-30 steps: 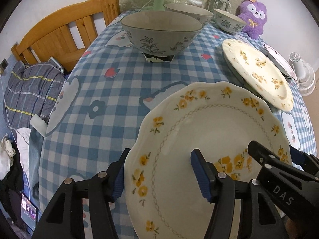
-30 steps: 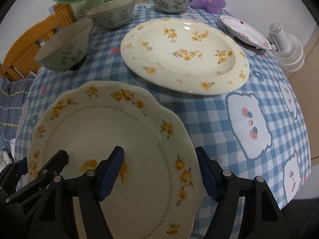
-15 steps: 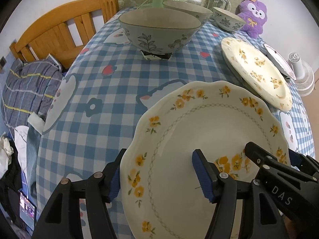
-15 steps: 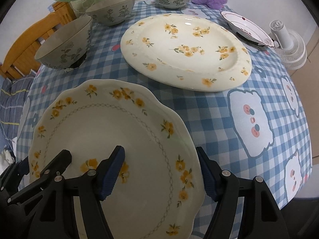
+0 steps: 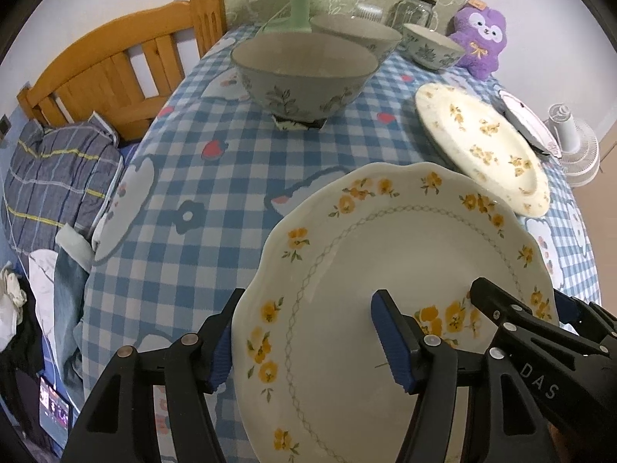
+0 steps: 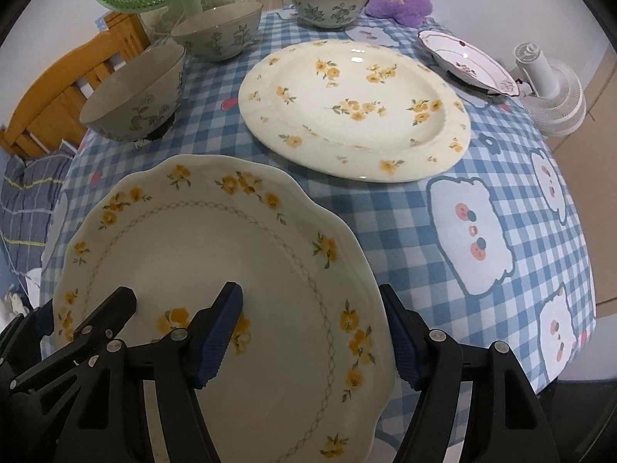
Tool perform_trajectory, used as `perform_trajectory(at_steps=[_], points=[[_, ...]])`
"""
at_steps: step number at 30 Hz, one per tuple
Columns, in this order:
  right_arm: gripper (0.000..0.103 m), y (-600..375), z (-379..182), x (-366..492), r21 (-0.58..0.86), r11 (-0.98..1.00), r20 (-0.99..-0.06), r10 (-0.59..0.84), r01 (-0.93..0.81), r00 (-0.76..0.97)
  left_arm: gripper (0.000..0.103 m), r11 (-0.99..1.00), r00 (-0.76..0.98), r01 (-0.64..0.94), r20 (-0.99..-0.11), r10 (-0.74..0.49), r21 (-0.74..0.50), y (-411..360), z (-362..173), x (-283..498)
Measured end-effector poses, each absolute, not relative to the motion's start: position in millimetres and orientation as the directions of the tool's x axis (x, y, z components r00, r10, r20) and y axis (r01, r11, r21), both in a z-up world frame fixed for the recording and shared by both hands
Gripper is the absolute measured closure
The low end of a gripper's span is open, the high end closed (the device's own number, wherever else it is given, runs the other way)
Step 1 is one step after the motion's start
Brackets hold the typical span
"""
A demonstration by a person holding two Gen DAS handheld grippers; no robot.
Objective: Organize plates and bowls
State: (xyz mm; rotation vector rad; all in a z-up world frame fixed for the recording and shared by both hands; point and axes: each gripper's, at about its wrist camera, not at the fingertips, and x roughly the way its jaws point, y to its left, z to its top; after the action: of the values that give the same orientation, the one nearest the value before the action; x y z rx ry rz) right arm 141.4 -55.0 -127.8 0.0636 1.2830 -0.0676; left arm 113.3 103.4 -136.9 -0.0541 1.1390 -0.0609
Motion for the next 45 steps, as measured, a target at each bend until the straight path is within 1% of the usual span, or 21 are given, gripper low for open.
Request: perform_trajectory(at_steps=[10,19,34,45], points=[[0.029,-74.3,-104.8,137.9,0.008,0.992,-0.944,-0.034,0.125,0.328,0.038,0.995,0.468,0.075,-0.878,-0.098,-0.071,87.3,-113.8,112.0],[0.029,-105.8,-93.7,140.6,0.017,0.993,-0.934,-0.026,0.117,0.357,0.038,0.995,0.501,0.078,-0.861,-0.091,-0.06,58.6,-103.0,111.3],[0.029,-177.7,-76.9,148.6,0.008,0.995,-0.926,-0.03,0.097,0.377,0.038,0.996,0.523,0.056,-0.848,-0.083,-0.064,-12.9,-90.3,116.1],[0.029,-233.7,-75.4,146.8,-0.008,0.993,-0.927,-0.051,0.115,0.373,0.038,0.995,0.52,0.068,-0.848,-0.102,-0.078,-65.6,-92.6,116.2]])
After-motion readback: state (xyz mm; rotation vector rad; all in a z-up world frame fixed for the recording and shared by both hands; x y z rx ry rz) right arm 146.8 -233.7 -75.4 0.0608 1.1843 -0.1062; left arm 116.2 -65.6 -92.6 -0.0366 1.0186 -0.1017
